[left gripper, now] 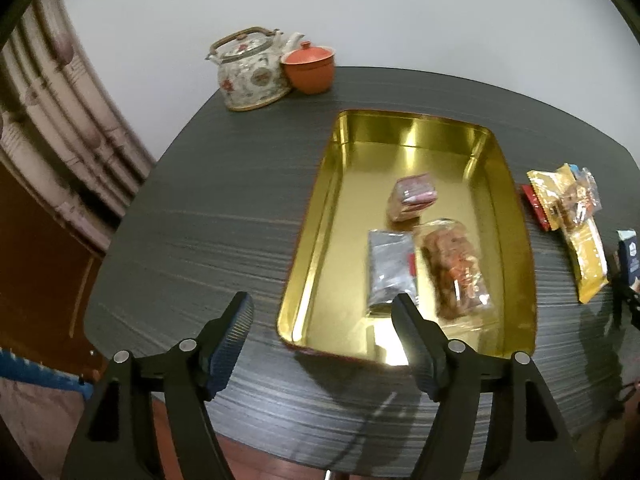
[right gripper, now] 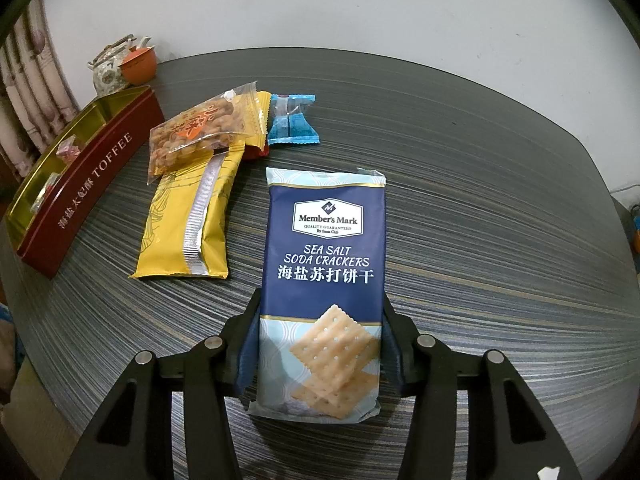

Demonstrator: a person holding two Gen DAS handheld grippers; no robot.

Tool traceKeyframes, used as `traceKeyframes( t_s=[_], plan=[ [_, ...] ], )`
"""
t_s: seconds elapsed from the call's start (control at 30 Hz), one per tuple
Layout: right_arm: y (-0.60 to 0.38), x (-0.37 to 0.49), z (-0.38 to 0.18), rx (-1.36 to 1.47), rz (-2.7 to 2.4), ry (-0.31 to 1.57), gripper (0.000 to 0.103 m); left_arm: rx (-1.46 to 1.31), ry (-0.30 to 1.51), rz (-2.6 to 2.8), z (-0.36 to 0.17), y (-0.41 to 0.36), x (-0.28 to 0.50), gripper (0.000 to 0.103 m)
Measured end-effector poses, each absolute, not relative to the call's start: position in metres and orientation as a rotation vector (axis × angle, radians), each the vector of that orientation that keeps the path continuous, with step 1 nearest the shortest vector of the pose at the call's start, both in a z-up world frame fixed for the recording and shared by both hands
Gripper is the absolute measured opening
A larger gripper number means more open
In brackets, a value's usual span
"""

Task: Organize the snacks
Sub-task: 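Carry the blue crackers pack toward the gold tin with the right gripper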

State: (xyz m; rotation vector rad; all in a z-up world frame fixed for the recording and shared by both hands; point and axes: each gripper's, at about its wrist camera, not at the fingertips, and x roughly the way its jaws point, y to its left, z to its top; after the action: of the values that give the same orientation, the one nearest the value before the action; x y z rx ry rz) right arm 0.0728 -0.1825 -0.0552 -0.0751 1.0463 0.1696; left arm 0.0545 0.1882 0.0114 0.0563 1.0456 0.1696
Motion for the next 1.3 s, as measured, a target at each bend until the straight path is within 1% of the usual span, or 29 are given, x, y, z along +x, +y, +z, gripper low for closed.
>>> traceKeyframes(
  t_s=[0.23,0.33,0.63,0.8,1.07,1.3],
  plan=[
    [-0.178,0.07,-0.05,-0.07,0.143,1.06,0.046,0.034,1.049,0.175,0.005,0.198,0.054,0.075],
    [-0.177,0.066,-0.041,-0.051,0.143,1.049,0.046,0.027,1.032,0.187,0.008,0.202,0.054,0.078],
    [-0.154,0.057,-0.008,-0.016,0.194,0.996,0.046,-0.032,0.972,0.258,0.019,0.219,0.052,0.08],
    [-0.12,0.06,0.007,-0.024,0.269,0.967,0.046,-0.064,0.972,0.295,0.018,0.229,0.052,0.08],
    [-0.038,0.071,0.031,-0.068,0.434,0.921,0.046,-0.067,0.976,0.339,0.016,0.236,0.053,0.081],
    [0.026,0.075,0.029,-0.124,0.541,0.924,0.046,-0.107,0.986,0.372,0.014,0.246,0.052,0.081]
  ],
)
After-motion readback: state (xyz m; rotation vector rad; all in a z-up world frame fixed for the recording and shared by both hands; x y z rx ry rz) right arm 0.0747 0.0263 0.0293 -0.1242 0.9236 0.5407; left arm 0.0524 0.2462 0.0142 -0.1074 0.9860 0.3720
